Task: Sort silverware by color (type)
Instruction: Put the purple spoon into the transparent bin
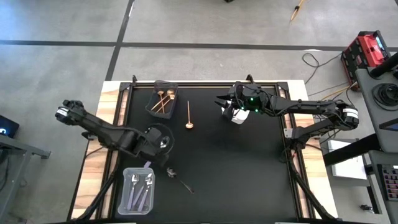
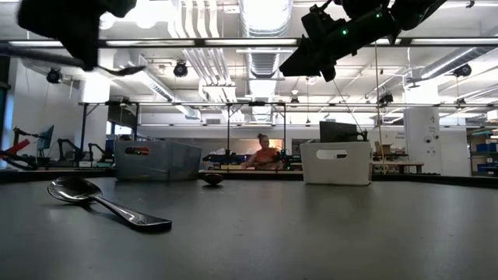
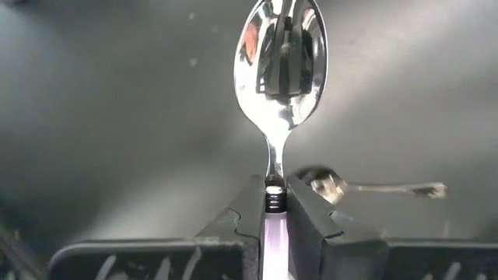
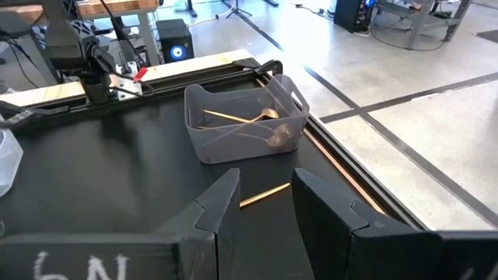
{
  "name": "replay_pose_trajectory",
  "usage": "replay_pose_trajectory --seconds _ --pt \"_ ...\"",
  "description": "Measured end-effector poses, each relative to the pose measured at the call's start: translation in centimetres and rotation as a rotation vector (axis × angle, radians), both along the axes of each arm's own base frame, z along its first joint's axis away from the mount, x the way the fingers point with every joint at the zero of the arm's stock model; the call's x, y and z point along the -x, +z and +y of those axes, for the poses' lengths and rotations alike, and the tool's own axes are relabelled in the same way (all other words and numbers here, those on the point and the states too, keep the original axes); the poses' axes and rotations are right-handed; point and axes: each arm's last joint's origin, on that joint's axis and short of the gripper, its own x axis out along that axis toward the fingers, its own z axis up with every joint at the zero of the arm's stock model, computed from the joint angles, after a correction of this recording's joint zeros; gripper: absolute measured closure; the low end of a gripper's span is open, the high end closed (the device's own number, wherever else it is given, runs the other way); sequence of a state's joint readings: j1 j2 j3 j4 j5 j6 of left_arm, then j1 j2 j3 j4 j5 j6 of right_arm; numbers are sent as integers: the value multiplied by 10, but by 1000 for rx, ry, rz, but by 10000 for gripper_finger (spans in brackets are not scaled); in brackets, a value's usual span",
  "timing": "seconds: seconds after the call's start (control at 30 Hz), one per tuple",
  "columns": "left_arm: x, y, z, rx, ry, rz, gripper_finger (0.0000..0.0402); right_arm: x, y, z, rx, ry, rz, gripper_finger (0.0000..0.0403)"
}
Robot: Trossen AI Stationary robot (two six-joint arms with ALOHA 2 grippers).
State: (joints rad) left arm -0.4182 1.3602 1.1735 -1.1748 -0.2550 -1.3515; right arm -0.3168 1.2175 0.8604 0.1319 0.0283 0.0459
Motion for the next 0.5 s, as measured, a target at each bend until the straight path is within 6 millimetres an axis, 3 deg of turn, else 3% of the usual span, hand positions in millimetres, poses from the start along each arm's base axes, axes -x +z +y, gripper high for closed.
replay_pose_trajectory --seconds 0.5 --pt "44 26 -69 153 135 -54 387 -1 3 -1 32 5 -24 294"
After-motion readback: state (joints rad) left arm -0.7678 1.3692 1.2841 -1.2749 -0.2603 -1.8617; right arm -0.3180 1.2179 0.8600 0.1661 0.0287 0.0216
